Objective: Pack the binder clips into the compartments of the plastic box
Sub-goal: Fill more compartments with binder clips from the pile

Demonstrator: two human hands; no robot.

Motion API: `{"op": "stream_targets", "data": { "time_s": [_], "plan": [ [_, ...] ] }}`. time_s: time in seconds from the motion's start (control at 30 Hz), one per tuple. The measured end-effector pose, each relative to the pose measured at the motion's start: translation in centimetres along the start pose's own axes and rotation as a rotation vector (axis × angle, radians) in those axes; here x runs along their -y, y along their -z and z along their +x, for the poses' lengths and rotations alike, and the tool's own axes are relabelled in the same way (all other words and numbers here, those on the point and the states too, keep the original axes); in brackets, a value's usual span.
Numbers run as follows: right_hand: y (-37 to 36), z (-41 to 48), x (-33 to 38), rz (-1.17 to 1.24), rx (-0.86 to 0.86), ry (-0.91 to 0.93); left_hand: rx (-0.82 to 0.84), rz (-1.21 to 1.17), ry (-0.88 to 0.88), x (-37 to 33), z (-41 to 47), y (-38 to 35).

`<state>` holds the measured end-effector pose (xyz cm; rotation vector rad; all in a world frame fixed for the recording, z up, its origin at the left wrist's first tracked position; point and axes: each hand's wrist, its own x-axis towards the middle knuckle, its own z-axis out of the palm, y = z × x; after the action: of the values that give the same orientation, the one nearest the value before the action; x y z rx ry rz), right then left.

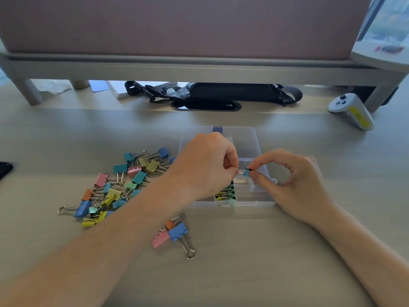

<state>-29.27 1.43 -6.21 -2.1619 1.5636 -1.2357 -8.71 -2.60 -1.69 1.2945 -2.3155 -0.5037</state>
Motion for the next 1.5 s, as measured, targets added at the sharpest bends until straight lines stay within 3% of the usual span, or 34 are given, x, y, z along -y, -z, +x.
{"op": "stream_targets", "data": {
  "time_s": [0.27, 0.67, 0.8, 0.9, 0.97, 1.07, 1.17, 1.5],
  "plan": [
    [-0.1, -0.3, -0.1, -0.069, -0.007, 0.098, 0.005, -0.044, 0.043, -0.3, 0.0, -0.7],
    [0.1, -0.7, -0.8, -0.2, 0.032, 0.327, -0.034, 0.117, 0.063, -1.1, 0.6, -1.6],
    [0.1, -0.9, -0.9, -0.227, 0.03, 0.363, -0.013, -0.006, 0.04, 0.5, -1.0, 1.1],
    [0.0, -0.9, -0.7, -0.236, 0.019, 0.371, -0.006, 0.08, 0.081, 3.4, -3.0, 5.4],
    [0.0, -1.0, -0.5, -0.238, 0.02, 0.354, 0.04, 0.179, 0.158, 5.7, -4.5, 8.6],
    [-0.1, -1.0, -0.1, -0.25, 0.019, 0.32, 0.245, 0.278, 0.3, 8.2, -5.8, 12.1],
    [-0.2, -1.2, 0.2, -0.246, 0.019, 0.305, 0.393, 0.335, 0.334, 8.7, -6.0, 12.6],
    [-0.1, -1.3, 0.5, -0.232, 0.026, 0.301, 0.431, 0.375, 0.336, 8.1, -5.4, 10.9]
  ]
}}
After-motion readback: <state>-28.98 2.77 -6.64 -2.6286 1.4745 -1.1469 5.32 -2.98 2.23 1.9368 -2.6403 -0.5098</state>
